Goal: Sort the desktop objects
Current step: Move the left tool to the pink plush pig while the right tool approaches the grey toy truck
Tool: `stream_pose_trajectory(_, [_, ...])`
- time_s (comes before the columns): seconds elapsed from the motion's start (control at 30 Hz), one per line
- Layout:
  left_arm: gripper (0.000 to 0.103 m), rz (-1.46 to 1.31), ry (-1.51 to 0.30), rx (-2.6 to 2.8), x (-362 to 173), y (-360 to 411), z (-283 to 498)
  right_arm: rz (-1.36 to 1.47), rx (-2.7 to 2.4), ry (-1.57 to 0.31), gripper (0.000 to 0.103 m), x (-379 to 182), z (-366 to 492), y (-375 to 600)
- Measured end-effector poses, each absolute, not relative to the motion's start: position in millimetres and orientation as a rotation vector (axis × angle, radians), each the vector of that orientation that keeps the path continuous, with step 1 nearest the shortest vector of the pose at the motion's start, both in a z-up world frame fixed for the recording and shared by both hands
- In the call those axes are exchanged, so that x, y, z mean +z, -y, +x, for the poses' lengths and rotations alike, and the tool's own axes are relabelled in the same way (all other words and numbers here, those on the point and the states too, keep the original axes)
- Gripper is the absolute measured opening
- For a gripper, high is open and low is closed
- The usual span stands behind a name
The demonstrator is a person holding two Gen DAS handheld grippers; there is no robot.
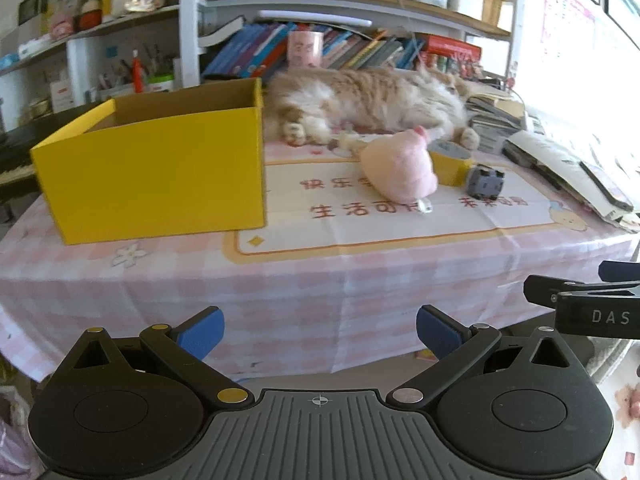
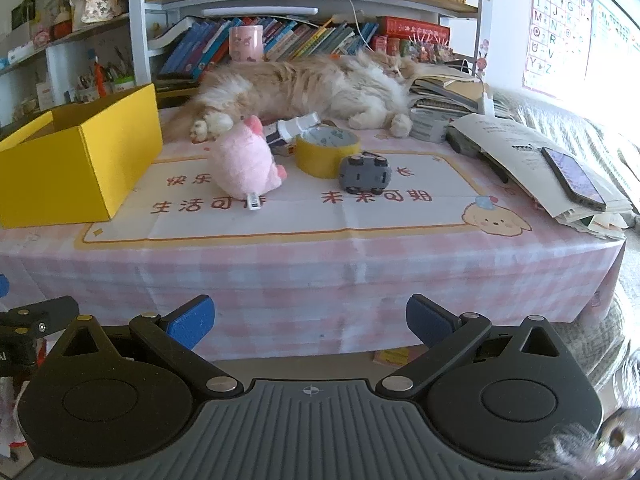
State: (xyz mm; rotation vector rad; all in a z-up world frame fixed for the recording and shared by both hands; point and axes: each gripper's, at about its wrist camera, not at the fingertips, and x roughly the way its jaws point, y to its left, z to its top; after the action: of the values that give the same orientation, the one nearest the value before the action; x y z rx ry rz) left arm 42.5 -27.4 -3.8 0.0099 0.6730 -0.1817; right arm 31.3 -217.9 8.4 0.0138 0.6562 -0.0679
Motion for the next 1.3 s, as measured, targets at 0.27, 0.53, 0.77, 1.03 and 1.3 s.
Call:
stream_pose_trajectory(0.27, [0.103, 0.018, -0.667, -0.23, -5, 58, 65, 0.014, -0.112, -0.68, 0.103, 9, 44, 244])
stream_pose_trajectory(0.53, [0.103, 0.039, -0.642, -0.263, -1, 91, 98, -0.027, -0.101, -0.661, 0.102, 12, 73, 268])
stream_pose_trajectory(0.77, [0.103, 0.051, -0.643, -0.227, 5, 112, 131, -0.029, -0.03, -0.646, 0.103, 17, 111, 289])
stream_pose_trajectory(1.03, [0.103, 0.033, -0.656, -0.158, 9, 130, 163, -0.043, 0.052, -0.629, 0.102, 22, 154, 306])
stream_pose_trajectory(1.3, [0.103, 0.041, -0.666, -0.12, 11, 146, 187, -0.051, 0.119, -0.656, 0.101, 16, 194, 320])
